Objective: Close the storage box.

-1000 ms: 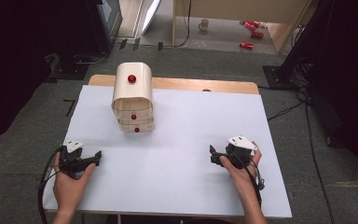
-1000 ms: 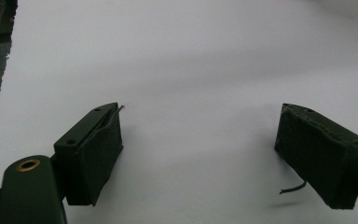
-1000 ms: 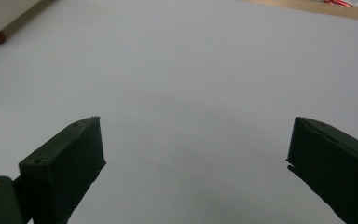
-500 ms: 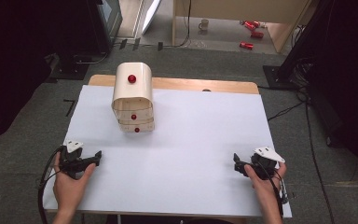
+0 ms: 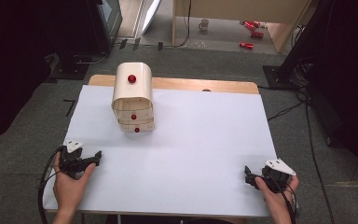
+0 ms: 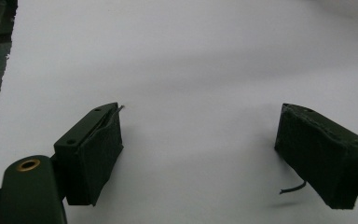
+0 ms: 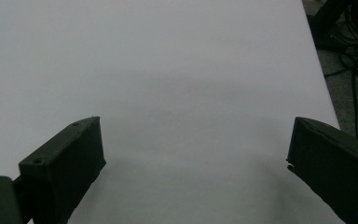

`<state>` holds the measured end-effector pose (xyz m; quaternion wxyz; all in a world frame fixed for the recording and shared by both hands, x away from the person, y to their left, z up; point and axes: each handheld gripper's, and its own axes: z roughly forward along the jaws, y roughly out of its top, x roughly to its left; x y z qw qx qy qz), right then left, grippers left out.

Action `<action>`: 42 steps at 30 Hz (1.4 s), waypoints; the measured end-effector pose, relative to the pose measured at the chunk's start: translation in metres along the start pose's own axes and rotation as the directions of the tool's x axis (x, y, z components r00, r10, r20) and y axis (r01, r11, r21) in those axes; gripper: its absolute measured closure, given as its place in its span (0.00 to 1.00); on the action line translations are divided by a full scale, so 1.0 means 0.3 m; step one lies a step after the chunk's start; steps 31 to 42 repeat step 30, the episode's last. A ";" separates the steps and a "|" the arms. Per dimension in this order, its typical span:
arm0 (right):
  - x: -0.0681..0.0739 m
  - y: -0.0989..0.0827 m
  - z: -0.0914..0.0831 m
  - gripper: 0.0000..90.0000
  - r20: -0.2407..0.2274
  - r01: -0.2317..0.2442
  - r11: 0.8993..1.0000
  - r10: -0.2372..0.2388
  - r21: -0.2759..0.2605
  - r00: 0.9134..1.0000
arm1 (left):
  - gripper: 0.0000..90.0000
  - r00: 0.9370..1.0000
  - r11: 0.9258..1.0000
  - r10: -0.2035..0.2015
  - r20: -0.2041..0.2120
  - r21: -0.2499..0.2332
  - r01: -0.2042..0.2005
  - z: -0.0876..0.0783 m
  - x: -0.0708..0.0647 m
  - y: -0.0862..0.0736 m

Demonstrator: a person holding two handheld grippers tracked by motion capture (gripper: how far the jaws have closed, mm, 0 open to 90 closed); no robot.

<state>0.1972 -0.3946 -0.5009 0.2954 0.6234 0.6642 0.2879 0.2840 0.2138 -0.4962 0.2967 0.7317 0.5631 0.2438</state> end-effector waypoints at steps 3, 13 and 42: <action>0.016 -0.002 0.002 0.04 0.017 0.038 0.999 -0.038 0.005 0.999 | 0.16 1.000 1.000 0.000 0.000 0.000 0.000 0.000 0.000 0.000; -0.009 -0.001 0.013 0.08 -0.055 -0.007 1.000 0.009 0.031 0.998 | 0.16 1.000 1.000 -0.002 0.001 0.000 0.002 0.000 0.000 0.000; -0.011 0.001 0.013 0.08 -0.061 -0.014 0.999 0.016 0.039 0.998 | 0.16 1.000 1.000 -0.003 0.002 -0.001 0.003 0.000 0.001 0.000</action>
